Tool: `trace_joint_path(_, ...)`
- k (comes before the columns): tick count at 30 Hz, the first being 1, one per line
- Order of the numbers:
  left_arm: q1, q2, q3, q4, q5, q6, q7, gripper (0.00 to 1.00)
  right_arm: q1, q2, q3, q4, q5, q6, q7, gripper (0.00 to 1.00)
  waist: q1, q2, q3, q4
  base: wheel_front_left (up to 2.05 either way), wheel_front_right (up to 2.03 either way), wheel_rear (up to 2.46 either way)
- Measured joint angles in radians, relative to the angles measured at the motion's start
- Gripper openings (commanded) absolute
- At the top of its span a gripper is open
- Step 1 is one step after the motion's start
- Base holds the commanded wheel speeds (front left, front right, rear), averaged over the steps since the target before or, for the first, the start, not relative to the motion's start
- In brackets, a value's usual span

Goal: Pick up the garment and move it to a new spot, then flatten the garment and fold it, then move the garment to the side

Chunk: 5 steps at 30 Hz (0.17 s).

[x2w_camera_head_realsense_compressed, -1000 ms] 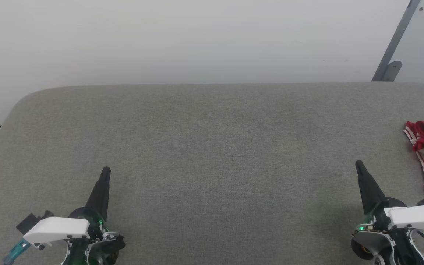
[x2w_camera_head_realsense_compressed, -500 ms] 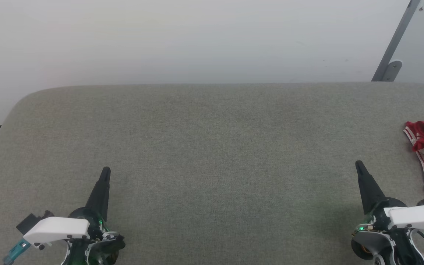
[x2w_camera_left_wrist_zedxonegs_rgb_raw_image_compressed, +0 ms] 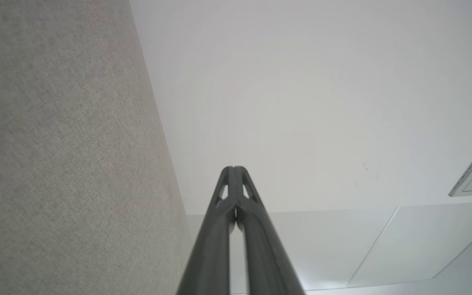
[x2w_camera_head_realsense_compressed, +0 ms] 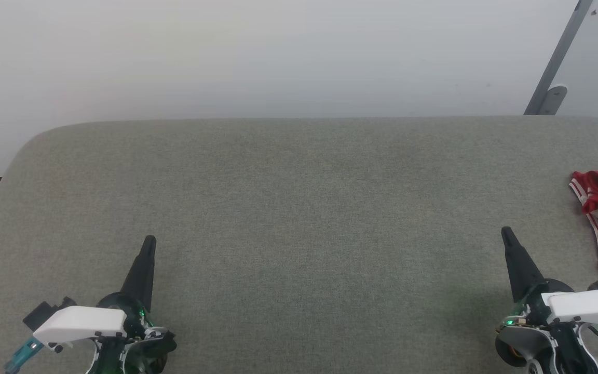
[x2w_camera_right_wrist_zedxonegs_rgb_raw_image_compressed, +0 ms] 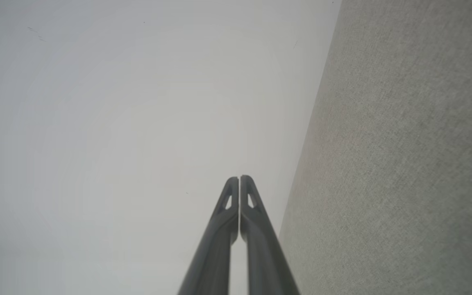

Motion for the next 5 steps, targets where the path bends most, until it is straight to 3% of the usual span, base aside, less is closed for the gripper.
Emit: trace_joint_path(5,0.000,0.000,0.000,0.000,0.000,0.000,0.000,0.00,0.000,0.000,0.000,0.000,0.000,0.000,0.000,0.00,0.0000,0.0000,0.000,0.000,0.00,0.00,0.00)
